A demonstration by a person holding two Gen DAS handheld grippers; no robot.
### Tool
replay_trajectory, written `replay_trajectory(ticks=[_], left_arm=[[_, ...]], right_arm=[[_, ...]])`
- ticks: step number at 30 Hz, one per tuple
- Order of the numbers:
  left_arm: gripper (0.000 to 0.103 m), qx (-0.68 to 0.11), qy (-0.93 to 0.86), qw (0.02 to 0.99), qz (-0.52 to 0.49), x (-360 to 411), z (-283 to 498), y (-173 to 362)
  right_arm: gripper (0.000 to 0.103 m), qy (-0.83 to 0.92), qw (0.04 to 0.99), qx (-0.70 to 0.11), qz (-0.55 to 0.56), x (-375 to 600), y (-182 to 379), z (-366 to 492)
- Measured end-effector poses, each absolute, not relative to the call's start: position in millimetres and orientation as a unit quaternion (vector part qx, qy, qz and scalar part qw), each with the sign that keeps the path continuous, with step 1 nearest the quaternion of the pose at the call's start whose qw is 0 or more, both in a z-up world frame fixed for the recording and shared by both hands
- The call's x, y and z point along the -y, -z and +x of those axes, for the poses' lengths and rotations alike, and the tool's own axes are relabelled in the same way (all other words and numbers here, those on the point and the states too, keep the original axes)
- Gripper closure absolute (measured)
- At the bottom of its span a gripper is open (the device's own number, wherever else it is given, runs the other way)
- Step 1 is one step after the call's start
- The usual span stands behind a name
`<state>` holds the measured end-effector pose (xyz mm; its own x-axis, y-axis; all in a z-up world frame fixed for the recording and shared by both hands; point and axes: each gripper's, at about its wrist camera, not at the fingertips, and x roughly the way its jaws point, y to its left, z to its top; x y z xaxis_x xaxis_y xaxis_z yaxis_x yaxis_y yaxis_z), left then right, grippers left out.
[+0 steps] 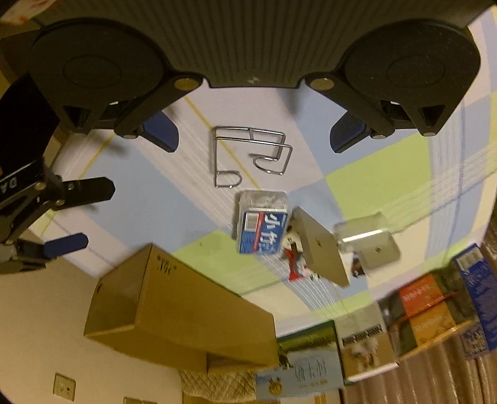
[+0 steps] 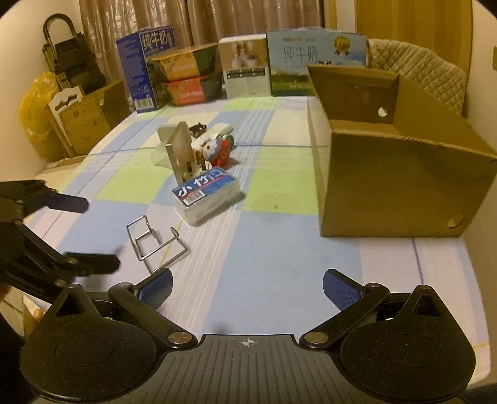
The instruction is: Organize rigid objects
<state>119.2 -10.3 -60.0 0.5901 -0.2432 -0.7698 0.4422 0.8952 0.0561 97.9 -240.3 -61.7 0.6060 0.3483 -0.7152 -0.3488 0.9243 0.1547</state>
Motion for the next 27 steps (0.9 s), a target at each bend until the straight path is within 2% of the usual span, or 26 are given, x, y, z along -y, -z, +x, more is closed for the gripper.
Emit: replay_trajectory(ticks=[9,12,14,15,27], left_arm=[[0.014,-0.416,0.215,0.874,0.131,12,146,91],[0.023,-0.413,0.220,0.873,0.135,15,149,94],[0.035,-0.418,0.222,0.871,0.131,15,151,96],[0.038,-0.420,0.224,0.870,0.128,14,152,97],[0.039,-0.405,0.115,0.906,0.052,-43,162,76]], right_arm=[[0.002,-0.188,0.893,-0.409,-0.011,234,76,117],[0.002,-0.184,0.893,-0.411,-0.011,232,79,122],[0.002,-0.183,0.892,-0.413,-0.008,232,81,124],[0.002,-0.183,0.892,-0.414,-0.009,231,81,125],[0.002,-0.256,0.882,-0.392,-0.049,202,73,128]])
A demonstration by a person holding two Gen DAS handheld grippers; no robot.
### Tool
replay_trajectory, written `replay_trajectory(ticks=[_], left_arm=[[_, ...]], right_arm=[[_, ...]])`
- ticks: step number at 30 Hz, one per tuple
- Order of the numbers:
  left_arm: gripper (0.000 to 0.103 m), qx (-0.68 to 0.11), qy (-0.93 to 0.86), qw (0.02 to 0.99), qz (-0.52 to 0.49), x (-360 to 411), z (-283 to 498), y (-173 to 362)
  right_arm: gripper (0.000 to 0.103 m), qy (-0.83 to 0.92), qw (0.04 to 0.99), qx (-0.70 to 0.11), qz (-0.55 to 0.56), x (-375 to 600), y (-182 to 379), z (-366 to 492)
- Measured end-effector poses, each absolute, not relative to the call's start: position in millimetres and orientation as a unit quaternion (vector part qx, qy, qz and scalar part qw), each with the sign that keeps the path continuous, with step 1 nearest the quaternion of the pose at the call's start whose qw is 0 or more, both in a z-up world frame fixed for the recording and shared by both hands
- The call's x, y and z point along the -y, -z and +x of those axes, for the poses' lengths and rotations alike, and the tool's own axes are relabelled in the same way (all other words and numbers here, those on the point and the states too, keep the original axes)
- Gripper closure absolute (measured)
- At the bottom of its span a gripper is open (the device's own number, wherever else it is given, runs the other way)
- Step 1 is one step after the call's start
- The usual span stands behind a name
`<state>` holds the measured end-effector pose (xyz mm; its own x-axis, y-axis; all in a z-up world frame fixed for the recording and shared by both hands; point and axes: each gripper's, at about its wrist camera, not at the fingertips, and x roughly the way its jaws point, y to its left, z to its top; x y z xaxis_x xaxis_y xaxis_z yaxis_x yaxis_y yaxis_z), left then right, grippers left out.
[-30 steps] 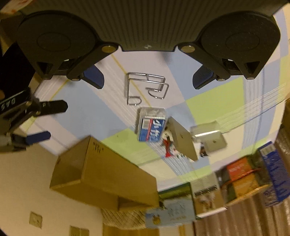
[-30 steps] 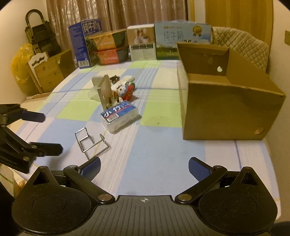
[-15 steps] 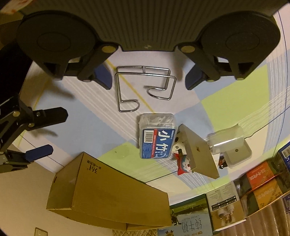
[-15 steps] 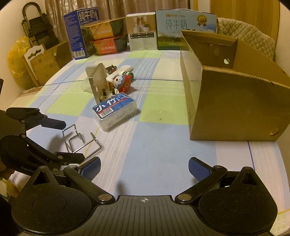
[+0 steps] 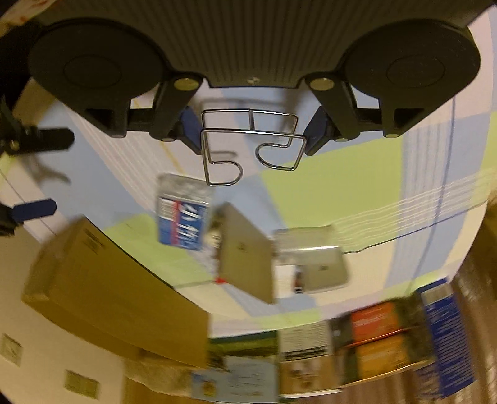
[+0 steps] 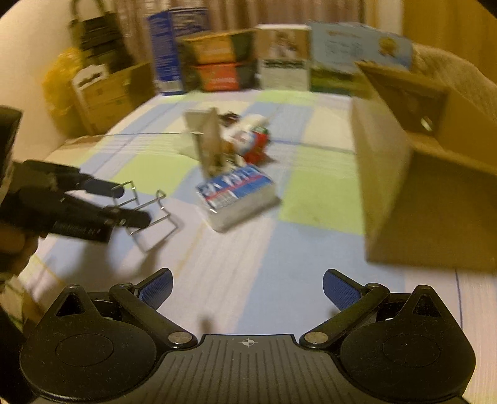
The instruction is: Organize rigid objects
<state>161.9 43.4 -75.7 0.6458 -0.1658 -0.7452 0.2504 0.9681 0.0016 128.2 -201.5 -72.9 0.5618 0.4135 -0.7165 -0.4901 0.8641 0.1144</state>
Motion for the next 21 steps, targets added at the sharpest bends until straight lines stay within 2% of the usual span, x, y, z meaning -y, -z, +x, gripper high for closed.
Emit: replay_trajectory(ticks=[10,21], left_arm=[[0.039,-0.395,0.074,0.916,-0.004,-64,178,72],[0.039,-0.389,0.068,0.919,-0.022,-63,184,68]], right_arm=[[0.002,-0.316,0.876,-0.342,-0.124,163,82,187],[0.002,-0.347,0.843,-0.372,-0.176,130,116,243]])
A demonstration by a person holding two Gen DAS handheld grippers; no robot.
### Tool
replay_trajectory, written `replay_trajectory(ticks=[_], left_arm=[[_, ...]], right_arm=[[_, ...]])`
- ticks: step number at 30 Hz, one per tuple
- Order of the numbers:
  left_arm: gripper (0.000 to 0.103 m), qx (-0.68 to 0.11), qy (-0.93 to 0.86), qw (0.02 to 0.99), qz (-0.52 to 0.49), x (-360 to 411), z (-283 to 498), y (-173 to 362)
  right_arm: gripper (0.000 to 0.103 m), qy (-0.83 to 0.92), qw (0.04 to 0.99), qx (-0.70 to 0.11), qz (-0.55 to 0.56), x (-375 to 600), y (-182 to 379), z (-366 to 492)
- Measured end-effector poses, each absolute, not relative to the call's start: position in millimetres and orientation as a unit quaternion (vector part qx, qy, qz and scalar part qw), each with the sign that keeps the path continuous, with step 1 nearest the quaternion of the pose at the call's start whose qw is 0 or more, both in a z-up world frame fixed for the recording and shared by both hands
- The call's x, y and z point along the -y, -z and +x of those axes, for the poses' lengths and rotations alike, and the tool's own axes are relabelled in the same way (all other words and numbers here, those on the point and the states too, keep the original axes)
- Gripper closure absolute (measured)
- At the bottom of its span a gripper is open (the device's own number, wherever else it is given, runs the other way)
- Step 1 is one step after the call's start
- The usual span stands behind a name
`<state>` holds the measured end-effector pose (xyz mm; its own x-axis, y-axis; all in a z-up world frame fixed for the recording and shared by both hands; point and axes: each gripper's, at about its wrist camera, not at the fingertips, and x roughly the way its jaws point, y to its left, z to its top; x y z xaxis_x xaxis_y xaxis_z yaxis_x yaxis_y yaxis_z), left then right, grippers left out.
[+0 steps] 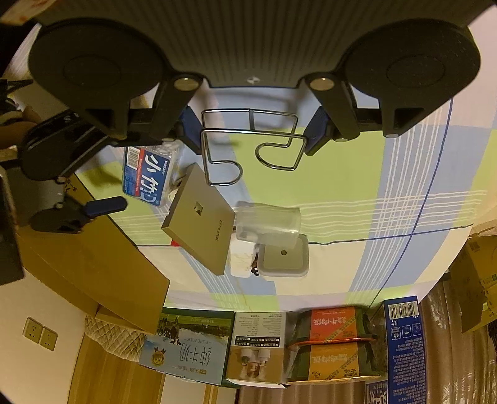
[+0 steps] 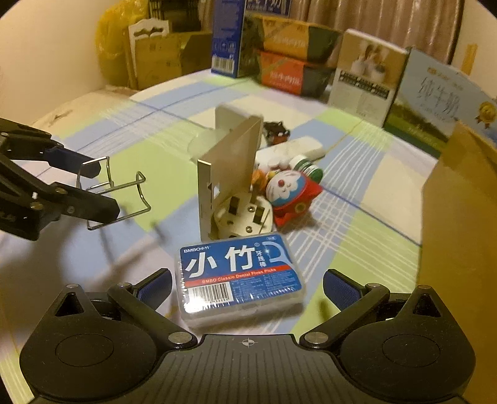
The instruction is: Organize rigid objects
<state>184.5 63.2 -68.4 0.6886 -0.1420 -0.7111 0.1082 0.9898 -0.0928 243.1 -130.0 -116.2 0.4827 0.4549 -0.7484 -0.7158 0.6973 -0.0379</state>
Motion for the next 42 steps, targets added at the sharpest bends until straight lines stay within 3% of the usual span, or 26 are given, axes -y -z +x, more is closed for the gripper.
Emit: replay_trajectory(ticks=[7,9,14,30,42], left_arm=[[0.039,-0.387,0.075,0.919,-0.025,-60,185,68],[0.039,-0.387,0.076,0.918,-0.027,-60,184,68],[0.039,-0.386,0.073,0.919,-0.031,-62,183,67],[0.039,-0.386,0.072,0.919,-0.031,-58,181,64],[0.039,-0.361,0.064,0.930,-0.010,-49,165,32]], right_arm=[[0.003,-0.364,0.835,-0.378,-0.165,127,121,256],[0.013,-0.374,0.830,-0.385,-0.151,129,120,257],[0.017,-0.373,0.827,-0.390,-0.157,129,117,253],[0.019,-0.356,0.831,-0.406,-0.136,129,121,240],[0.020,-0.301,0.875,-0.364,-0.104,160,71,205]])
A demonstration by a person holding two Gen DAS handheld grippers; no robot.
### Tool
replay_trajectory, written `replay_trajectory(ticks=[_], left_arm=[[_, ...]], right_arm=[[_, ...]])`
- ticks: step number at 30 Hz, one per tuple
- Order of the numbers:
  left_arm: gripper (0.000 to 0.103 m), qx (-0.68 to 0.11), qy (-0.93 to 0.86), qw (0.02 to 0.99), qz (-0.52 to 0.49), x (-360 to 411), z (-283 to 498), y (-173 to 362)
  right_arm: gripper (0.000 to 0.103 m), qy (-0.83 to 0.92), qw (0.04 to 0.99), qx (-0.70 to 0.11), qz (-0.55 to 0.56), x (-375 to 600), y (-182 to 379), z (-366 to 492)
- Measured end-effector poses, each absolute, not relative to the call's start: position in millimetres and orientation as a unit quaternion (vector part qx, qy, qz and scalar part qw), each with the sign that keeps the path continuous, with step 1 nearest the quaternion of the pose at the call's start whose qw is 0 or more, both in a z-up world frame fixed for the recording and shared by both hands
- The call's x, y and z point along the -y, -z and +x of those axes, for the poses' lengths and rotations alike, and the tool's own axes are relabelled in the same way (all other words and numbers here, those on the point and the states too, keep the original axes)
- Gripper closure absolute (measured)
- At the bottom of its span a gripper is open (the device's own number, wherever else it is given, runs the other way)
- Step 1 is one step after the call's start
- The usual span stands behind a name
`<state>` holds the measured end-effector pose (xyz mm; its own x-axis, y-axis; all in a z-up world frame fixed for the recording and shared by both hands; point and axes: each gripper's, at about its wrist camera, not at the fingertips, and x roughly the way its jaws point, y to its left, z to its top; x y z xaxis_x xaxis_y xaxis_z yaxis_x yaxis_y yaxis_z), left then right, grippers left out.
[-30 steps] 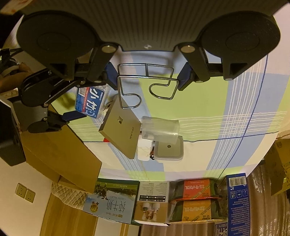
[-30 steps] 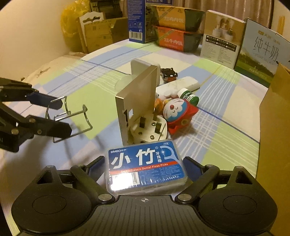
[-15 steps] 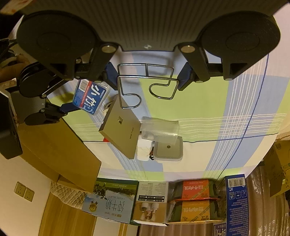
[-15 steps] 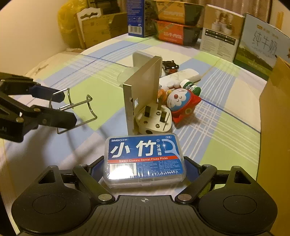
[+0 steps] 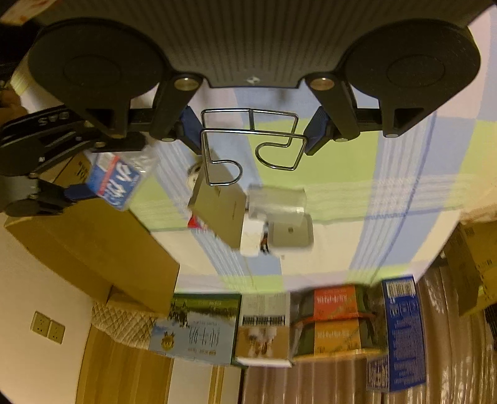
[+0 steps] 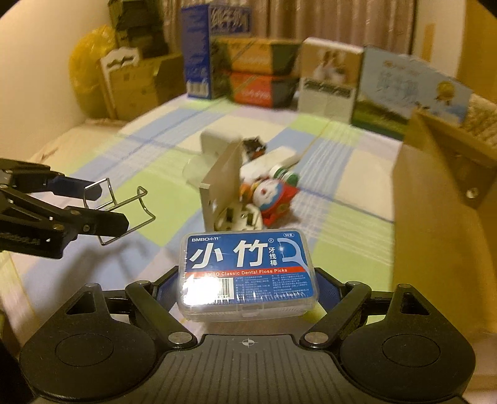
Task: Organize rigid objects
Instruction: 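Carry the floss box and wire rack into the cardboard box and release both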
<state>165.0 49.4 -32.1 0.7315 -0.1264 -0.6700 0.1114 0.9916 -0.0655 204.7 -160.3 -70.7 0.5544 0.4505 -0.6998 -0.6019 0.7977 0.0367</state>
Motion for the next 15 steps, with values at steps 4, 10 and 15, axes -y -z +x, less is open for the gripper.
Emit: replay_trajectory(ticks=[4,10,15], left_arm=[[0.039,-0.345,0.067,0.936,-0.007,-42,158,5],[0.039,-0.317,0.098,0.943,0.011,-3,164,-42],[0.039,-0.297,0.147,0.944,0.013,52,189,-72]], right_arm=[[0.019,-0.290,0.887,-0.344,-0.103,174,36,191],[0.019,-0.259,0.910,-0.314,-0.081,219,-26,188],[0.019,-0.189,0.929,-0.309,-0.079,278,-52,202]])
